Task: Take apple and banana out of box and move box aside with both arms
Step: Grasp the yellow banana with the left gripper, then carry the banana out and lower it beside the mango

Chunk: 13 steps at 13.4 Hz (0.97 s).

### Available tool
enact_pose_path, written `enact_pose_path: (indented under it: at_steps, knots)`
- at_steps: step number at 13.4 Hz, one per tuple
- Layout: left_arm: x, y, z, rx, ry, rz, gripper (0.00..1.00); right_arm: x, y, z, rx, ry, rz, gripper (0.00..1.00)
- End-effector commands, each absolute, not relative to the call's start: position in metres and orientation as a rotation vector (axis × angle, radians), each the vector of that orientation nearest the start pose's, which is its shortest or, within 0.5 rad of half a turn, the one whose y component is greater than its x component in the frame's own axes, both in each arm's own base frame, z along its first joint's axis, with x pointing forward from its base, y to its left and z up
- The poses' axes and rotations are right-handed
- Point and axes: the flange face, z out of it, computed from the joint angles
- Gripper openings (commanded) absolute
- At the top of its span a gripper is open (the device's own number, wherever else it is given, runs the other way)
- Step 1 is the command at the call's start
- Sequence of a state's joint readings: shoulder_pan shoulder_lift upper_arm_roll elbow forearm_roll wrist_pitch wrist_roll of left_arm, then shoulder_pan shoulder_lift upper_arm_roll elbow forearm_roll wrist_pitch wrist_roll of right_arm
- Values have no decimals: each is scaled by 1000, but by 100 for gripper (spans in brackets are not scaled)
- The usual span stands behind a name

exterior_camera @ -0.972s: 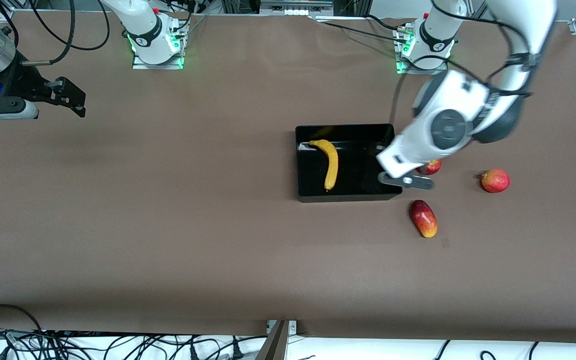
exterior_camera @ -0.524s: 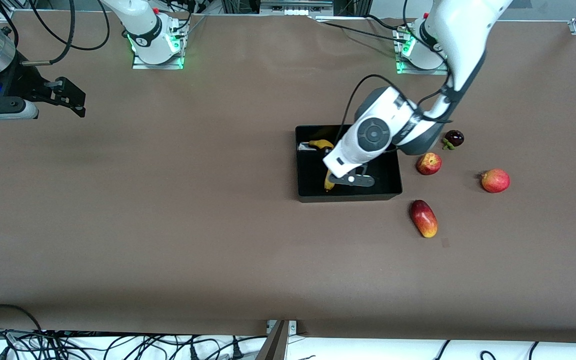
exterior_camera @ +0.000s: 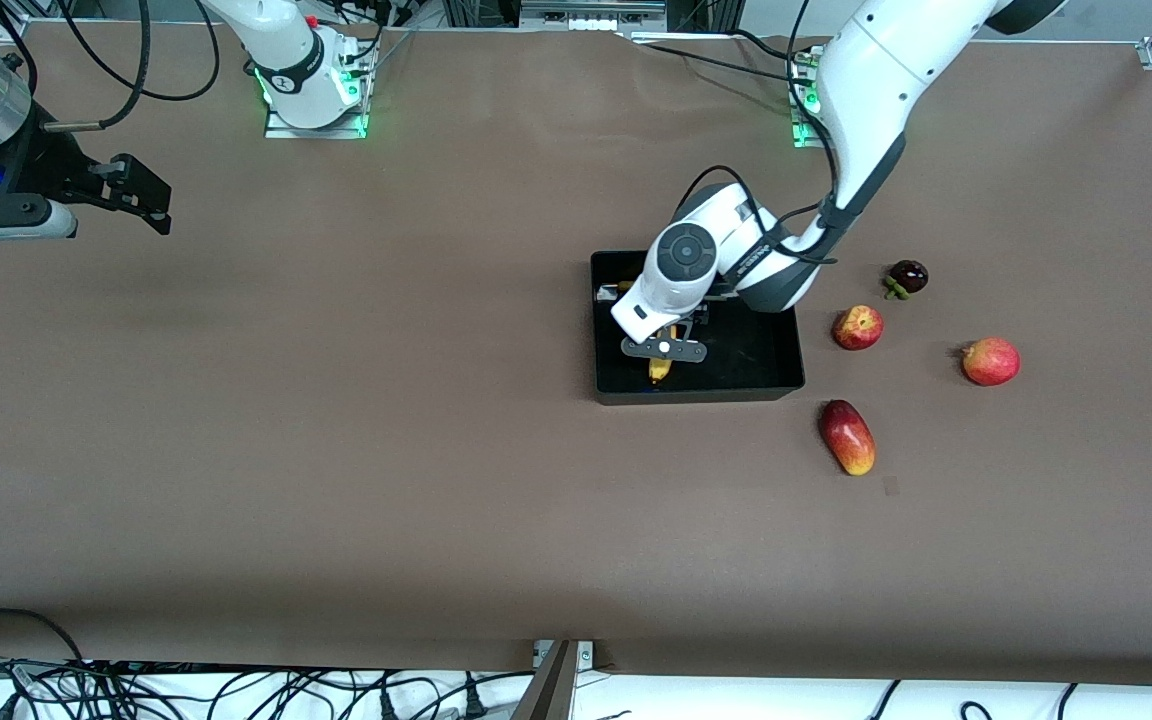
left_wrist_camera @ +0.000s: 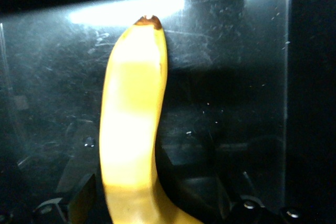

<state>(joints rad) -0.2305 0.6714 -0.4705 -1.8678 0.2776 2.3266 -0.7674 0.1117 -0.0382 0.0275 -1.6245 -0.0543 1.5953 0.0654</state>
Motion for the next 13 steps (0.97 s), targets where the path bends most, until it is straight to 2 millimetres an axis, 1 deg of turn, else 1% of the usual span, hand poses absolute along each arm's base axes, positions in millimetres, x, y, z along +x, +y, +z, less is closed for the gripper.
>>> enact_pose_path:
  at_steps: [1,2,3,7,8,11,13]
  knots:
    - [487,-391,170,-3132,74,198,100,541,70,627,-3177,-115,-30,100]
    - [485,-391,164,-3130,61,213,100,541,69,627,-3177,-113,-30,100]
    - [484,-392,162,-3135,62,214,100,541,70,627,-3177,-115,-30,100]
    - [491,-388,169,-3137,53,203,16,541,69,627,-3178,-108,-30,100]
    - [492,-387,171,-3135,63,201,2,541,70,627,-3177,-110,-31,100]
    - [495,-387,181,-3133,57,184,1,541,69,627,-3177,-113,-30,100]
    - [500,-383,195,-3114,52,176,1,541,70,627,-3177,-110,-31,100]
